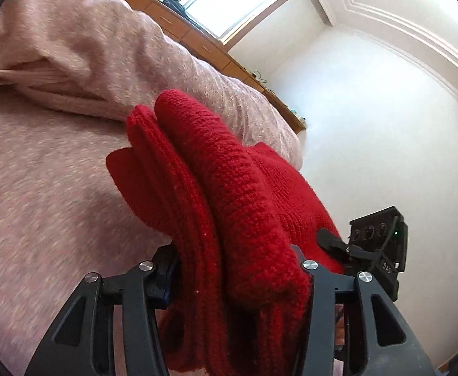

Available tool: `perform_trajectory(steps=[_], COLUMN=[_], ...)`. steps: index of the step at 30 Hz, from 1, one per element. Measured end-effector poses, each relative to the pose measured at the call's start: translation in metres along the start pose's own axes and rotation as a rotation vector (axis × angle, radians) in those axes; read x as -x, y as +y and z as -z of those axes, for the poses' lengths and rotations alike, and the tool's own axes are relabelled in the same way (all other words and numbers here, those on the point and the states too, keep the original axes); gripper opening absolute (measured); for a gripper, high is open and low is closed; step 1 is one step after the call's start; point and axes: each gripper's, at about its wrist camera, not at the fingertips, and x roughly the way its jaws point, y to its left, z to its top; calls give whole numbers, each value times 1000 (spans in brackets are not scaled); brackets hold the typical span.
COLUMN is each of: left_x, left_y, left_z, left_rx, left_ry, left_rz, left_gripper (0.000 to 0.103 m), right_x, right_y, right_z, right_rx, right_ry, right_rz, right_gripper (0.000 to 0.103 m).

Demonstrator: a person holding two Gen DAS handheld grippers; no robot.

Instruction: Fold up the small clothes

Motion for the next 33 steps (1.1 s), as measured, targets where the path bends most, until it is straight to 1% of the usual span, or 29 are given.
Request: perform_trajectory(steps=[2,4,6,7,8,9,10,13,20,21,24,26,28,32,33], left_x=[-23,-48,-71,-81,-80,-76,-74,-79,-80,-74,-74,-61,-60,-60,-59], left_y=[4,14,25,34,38,42,44,48,47,48,51,53,56,57,56], left_z=[1,7,17,28,30,27,26,25,26,30,32,39,40,38,37], left_rx=[-11,-15,-35,-46,-17,12,19,31,34,34,33,33,34,38,38], left_ry=[-3,3,28,34,30,14,1,13,16,16,17,17,17,24,25], left_rz=[-12,-47,-110,-140,-113,-82,-70,-70,-73,-73,-77,-75,-76,-92,-99], left_gripper=[42,43,43,48,48,48,48,49,54,54,56,57,58,63,65], right_x=[0,-8,-21,-30,-37,-36,-35,-37,-36,-36,-34,-33,-34,-37,-37], right_y=[-18,-40,-64,-77,-88,-94,-94,-90,-92,-92,-93,-93,-93,-90,-90], right_z=[-13,-16,-13,-8,1,8,8,7,6,5,9,9,9,11,11], right_rx=[10,4,-17,-34,-40,-40,-45,-22,-32,-33,-33,-33,-34,-40,-42], right_ry=[-16,-21,11,44,62,25,15,16,11,11,10,10,10,8,7], right_rz=[18,36,74,107,133,100,92,113,102,101,101,100,100,95,93], right_gripper=[66,67,67,68,70,71,72,73,74,74,74,74,75,77,79])
